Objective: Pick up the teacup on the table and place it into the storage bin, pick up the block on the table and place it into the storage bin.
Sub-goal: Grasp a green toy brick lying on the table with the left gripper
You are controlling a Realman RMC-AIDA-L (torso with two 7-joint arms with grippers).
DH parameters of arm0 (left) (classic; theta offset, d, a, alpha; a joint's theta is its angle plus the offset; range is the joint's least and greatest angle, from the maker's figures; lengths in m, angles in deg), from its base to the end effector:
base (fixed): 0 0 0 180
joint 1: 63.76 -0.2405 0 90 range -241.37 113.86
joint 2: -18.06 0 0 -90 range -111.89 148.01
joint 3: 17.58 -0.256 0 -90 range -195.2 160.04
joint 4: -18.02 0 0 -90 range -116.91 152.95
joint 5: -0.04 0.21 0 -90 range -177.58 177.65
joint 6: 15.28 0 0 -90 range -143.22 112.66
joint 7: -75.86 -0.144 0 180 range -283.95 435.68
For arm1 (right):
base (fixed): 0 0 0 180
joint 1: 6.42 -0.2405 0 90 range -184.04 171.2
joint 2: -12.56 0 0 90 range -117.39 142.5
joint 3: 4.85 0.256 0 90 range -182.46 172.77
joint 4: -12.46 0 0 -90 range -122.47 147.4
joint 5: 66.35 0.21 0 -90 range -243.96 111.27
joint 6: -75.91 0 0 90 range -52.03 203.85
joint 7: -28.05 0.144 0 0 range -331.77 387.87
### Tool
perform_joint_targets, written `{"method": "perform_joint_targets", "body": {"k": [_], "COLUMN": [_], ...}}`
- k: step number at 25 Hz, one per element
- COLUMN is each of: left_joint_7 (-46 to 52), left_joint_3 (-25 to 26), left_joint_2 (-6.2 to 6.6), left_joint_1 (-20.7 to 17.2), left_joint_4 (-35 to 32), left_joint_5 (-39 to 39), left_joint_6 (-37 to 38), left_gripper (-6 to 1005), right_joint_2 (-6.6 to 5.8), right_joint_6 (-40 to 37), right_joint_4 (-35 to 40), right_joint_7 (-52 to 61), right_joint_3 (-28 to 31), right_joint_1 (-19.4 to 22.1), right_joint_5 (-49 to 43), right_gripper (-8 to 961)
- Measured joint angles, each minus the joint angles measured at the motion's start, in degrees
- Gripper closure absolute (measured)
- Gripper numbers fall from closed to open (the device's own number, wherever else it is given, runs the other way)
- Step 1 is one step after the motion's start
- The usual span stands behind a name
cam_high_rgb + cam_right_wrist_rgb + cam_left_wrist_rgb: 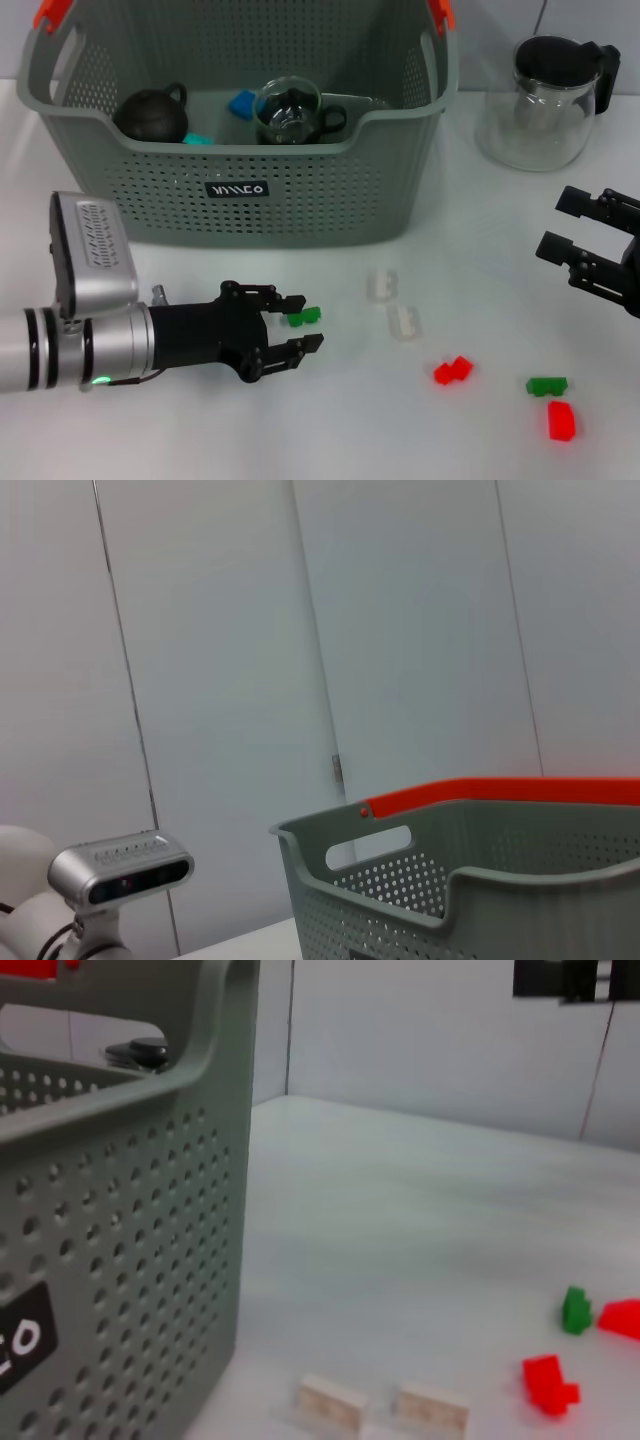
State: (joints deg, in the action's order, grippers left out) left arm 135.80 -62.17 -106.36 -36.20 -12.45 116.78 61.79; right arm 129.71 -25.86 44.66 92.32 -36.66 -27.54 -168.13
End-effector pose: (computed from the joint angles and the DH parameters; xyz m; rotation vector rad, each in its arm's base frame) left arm -0.2801 0.3010 -0.0727 -2.7697 -0.4097 -0.5078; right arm 0.2912 0.2788 0.0366 -2.4811 0.4566 1.0650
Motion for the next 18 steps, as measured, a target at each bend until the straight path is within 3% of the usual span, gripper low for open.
{"method": "perform_joint_targets", "body": {"k": [9, 18], "left_joint_7": [-4.82, -6.05], "left_joint_3": [-0.28, -0.41], "left_joint_2": [-0.15, -0.16], "left_joint_1": [1.1, 1.64], "left_joint_4": [4.21, 5.74], "left_joint_5": [-3.58, -3.35], "left_joint_6": [-7.98, -10.18], "left_gripper": [497, 511], "right_joint_2": [0.0, 0.05], "right_joint_6": [-0.03, -0.09], "right_joint_4": [-0.13, -0.22], "right_joint_7": [-0.02, -0.11], "right_joint_3": [0.0, -0.01], "right_joint_1": [0.01, 0.03], "right_joint_5": [0.0, 0.0], "right_gripper": [269, 268]}}
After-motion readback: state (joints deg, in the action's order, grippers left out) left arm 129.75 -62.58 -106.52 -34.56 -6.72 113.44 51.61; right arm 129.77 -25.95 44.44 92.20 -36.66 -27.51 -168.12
